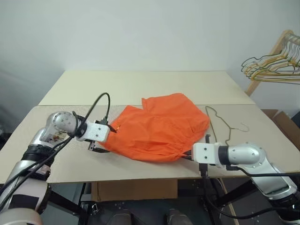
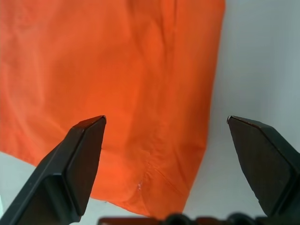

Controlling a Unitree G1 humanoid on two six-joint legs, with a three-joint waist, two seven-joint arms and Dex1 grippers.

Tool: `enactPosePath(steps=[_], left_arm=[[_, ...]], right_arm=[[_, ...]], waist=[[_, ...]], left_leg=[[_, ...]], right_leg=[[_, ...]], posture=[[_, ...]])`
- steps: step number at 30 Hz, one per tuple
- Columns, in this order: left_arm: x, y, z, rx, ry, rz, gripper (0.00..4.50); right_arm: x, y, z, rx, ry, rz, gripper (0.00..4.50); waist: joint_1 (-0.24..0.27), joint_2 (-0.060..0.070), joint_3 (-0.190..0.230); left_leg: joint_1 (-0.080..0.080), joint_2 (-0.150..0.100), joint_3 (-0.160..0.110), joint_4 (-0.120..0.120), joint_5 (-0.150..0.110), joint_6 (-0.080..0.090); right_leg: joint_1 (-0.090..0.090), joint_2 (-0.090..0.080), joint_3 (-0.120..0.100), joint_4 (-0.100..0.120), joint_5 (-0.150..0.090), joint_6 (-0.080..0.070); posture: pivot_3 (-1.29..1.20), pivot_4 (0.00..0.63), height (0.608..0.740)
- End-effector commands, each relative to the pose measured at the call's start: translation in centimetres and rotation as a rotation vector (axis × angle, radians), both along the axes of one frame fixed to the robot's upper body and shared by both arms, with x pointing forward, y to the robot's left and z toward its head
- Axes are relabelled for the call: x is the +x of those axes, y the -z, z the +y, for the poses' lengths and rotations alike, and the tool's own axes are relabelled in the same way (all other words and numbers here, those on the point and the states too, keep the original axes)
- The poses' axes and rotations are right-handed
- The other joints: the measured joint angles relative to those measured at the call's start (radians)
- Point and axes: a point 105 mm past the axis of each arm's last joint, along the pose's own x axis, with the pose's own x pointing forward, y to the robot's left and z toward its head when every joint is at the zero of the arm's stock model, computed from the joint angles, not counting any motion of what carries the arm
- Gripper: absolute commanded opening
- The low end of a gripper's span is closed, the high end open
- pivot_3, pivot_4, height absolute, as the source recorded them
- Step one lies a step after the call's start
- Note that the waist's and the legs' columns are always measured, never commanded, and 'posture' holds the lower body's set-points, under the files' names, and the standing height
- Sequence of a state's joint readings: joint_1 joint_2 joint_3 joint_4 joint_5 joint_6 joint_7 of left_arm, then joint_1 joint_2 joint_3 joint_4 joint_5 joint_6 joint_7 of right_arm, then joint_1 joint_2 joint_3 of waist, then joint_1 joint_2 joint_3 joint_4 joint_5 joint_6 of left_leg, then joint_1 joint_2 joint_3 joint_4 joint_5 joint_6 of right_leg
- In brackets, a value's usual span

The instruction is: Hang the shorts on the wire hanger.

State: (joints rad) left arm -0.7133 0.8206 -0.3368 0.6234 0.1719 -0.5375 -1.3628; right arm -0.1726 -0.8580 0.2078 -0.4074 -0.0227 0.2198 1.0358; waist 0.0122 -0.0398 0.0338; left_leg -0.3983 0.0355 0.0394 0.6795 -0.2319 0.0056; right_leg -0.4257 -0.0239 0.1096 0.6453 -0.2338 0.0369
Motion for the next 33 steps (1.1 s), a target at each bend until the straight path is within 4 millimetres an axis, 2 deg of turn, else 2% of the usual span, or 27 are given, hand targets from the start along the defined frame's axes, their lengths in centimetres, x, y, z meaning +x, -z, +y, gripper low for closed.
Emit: enactPosePath(steps=[1,5,7,11,19,20,26,32,33], left_arm=[[1.1,-0.3,0.4,0.067,0.024,-0.086,4.5],[2.2,0.6,-0.2,0.087,0.02,-0.134,4.5],[2.6,0.7,-0.4,0.076,0.007,-0.151,4.1],[2.9,0.9,-0.6,0.078,0.02,-0.153,2.91],[3.1,1.1,-1.7,0.032,0.025,-0.144,0.16],[3.1,1.0,-1.9,0.026,0.025,-0.141,0.0],[2.5,0.7,-2.6,-0.022,0.04,-0.117,0.0],[2.0,0.7,-2.7,-0.045,0.03,-0.098,0.0],[2.0,0.7,-2.7,-0.049,0.028,-0.094,0.0]], right_arm=[[0.4,-1.7,-0.1,0.016,-0.003,-0.072,0.02],[0.3,-1.8,-0.2,0.02,-0.002,-0.069,0.02],[0.2,-1.8,-0.3,0.019,0.0,-0.067,0.0],[0.1,-1.9,-0.5,0.022,0.007,-0.057,0.0],[-0.3,-1.1,-1.8,-0.049,0.053,-0.03,0.0],[-0.5,-1.1,-2.1,-0.067,0.062,-0.019,0.3],[-2.3,-1.7,-2.0,-0.073,0.147,-0.017,2.31],[-3.5,-1.5,0.1,-0.052,0.247,-0.05,4.48],[-3.5,-1.0,0.5,-0.052,0.263,-0.037,4.48]], waist=[[0.0,0.0,0.0],[0.001,0.0,0.0],[0.001,0.0,0.0],[-0.002,0.0,0.0],[-0.009,0.0,0.0],[-0.009,0.0,0.0],[-0.017,0.0,0.0],[-0.033,0.0,0.0],[-0.036,-0.001,0.0]], left_leg=[[0.0,0.0,0.0,0.0,0.0,0.0],[0.0,0.0,0.0,0.0,0.0,0.0],[0.0,0.0,0.0,0.001,0.0,0.0],[0.0,0.0,0.0,0.001,0.0,0.0],[0.0,0.0,0.0,0.0,0.0,0.0],[0.0,0.0,0.0,0.001,0.0,0.0],[0.0,0.0,0.0,0.0,0.0,0.0],[0.001,0.0,0.0,0.001,0.0,0.0],[0.001,0.0,0.0,0.001,0.0,0.0]], right_leg=[[0.0,0.0,0.0,0.0,0.0,0.0],[0.0,0.0,0.0,0.0,0.001,0.001],[0.001,0.0,0.0,0.0,0.001,0.002],[0.0,0.0,0.0,0.0,0.002,0.003],[0.0,0.0,0.0,0.0,0.002,0.003],[0.0,0.0,0.0,0.0,0.002,0.003],[0.0,0.0,0.0,0.001,0.002,0.003],[0.0,0.0,0.0,0.001,0.002,0.003],[0.0,0.0,0.0,0.001,0.001,0.003]], posture=[[0.04,0.0,0.74],[0.04,0.0,0.74],[0.04,0.0,0.74],[0.01,0.0,0.74],[-0.01,0.0,0.74],[-0.01,0.0,0.74],[-0.02,0.0,0.74],[-0.02,0.0,0.74],[-0.02,0.0,0.74]])
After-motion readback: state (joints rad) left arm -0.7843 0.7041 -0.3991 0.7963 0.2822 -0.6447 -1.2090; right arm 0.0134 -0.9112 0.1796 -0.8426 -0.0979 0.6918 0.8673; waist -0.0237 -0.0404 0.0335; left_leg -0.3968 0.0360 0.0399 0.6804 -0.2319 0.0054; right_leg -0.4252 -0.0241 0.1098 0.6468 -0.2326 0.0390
